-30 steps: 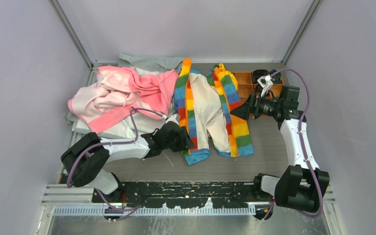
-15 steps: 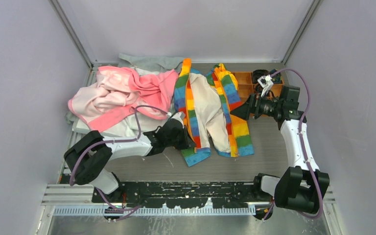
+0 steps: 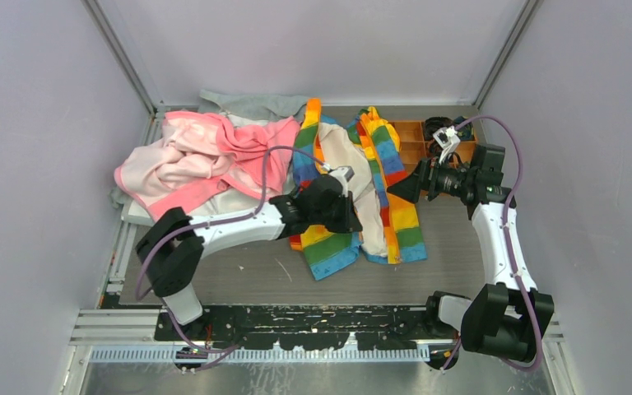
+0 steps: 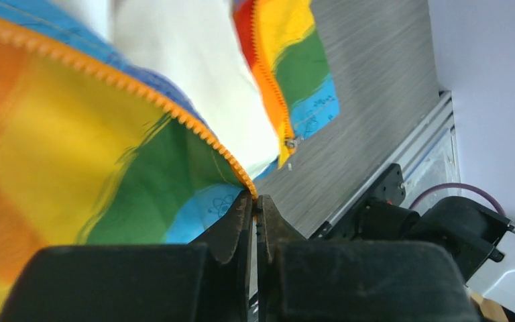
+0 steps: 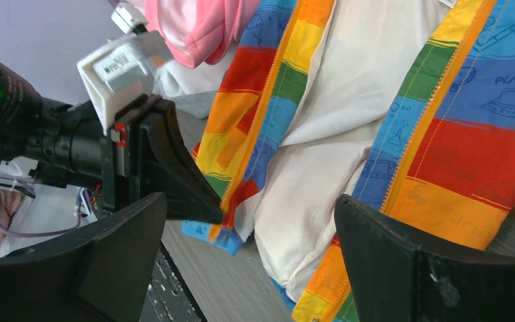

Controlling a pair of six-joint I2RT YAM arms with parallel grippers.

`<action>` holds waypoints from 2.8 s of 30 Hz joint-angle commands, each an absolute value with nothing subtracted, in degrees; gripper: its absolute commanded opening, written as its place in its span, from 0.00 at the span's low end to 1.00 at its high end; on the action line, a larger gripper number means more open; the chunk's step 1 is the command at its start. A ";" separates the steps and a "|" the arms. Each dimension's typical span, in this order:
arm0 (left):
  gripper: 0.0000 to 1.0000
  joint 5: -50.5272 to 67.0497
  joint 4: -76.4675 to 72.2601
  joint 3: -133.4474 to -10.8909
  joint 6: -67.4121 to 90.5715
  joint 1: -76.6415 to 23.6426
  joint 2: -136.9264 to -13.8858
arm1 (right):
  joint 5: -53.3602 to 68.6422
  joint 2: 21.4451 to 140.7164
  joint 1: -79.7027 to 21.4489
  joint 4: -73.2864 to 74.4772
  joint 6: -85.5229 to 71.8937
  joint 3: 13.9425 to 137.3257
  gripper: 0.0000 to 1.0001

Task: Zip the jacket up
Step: Flatten out the jacket at the center of the board.

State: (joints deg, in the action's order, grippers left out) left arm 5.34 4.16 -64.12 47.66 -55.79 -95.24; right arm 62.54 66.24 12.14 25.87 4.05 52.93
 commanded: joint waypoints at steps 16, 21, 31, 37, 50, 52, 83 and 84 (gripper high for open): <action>0.56 8.45 -7.72 -57.93 36.10 -59.83 -87.98 | 55.90 64.32 12.47 26.79 4.74 55.99 1.00; 0.58 2.38 -5.32 -50.08 28.22 -59.98 -77.65 | 56.31 64.34 12.46 26.70 4.75 55.91 1.00; 0.66 -30.14 -2.88 -43.78 12.85 -75.44 -72.95 | 56.76 64.68 12.44 26.15 4.73 55.39 1.00; 0.72 -36.41 -0.94 -50.44 17.66 -79.65 -84.76 | 56.61 65.12 12.45 25.99 4.67 55.15 1.00; 0.65 -53.16 14.78 -71.94 24.46 -86.83 -109.08 | 56.92 65.35 12.45 25.93 4.61 55.11 1.00; 0.62 -53.92 14.89 -72.34 24.93 -86.84 -110.49 | 57.04 65.39 12.48 25.97 4.53 55.17 1.00; 0.00 -59.67 20.05 -59.44 21.88 -86.88 -101.73 | 57.39 65.21 12.48 25.97 4.48 55.10 1.00; 0.00 -58.42 19.51 -58.21 21.02 -86.84 -100.51 | 57.39 65.24 12.50 25.93 4.48 55.04 1.00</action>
